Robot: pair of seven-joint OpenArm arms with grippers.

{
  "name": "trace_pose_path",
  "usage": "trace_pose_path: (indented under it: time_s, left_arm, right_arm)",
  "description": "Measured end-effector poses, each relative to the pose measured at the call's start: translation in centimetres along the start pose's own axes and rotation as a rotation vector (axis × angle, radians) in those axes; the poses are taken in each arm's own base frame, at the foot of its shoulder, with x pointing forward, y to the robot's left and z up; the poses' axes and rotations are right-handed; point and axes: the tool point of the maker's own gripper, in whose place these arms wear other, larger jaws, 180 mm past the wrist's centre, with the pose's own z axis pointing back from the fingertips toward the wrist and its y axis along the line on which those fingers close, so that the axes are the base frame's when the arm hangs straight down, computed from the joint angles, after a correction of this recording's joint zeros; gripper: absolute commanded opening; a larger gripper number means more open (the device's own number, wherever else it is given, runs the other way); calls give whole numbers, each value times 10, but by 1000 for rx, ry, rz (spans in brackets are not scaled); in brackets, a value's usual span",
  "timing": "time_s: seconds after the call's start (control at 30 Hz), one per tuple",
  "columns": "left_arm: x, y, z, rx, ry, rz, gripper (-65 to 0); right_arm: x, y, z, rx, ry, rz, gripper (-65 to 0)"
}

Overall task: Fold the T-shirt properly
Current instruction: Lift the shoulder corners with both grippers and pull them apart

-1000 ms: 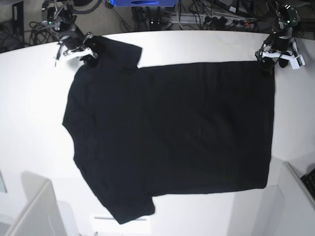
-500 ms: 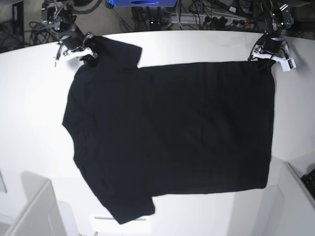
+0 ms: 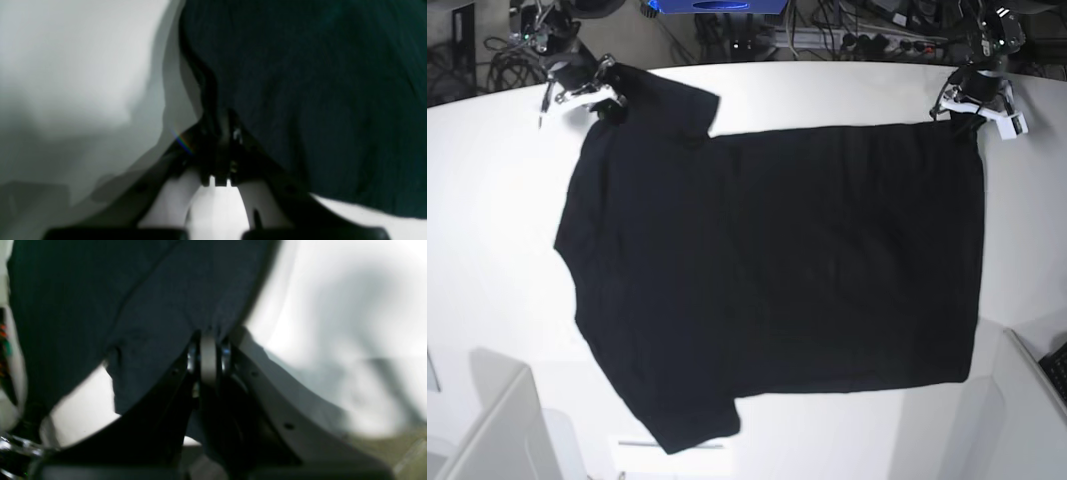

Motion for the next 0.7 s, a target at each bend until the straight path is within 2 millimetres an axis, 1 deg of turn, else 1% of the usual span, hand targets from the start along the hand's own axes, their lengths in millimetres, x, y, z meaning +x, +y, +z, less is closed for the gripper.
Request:
trace_pose_path:
  time_s: [0.1, 0.27, 0.5, 0.57, 0.67, 0.7]
  left_arm:
    - [-4, 1, 8, 3, 18, -23, -650]
    - [-11, 1, 22, 7, 49, -53, -650]
    - [-16, 2, 35, 10, 67, -74, -650]
    - [-16, 1, 36, 9, 66, -77, -650]
    - [-12, -2, 36, 3, 59, -86, -650]
    - [-10, -3, 37, 9, 63, -129, -650]
  right_arm:
    - [-10, -3, 9, -21, 27, 5, -650]
    - [-14, -4, 15, -37, 38, 16, -650]
    - [-26, -6, 33, -82, 83, 45, -650]
    - [-24, -6, 37, -91, 82, 52, -650]
    - [-13, -3, 37, -86, 53, 58, -650]
    - [-11, -1, 35, -82, 46, 59, -650]
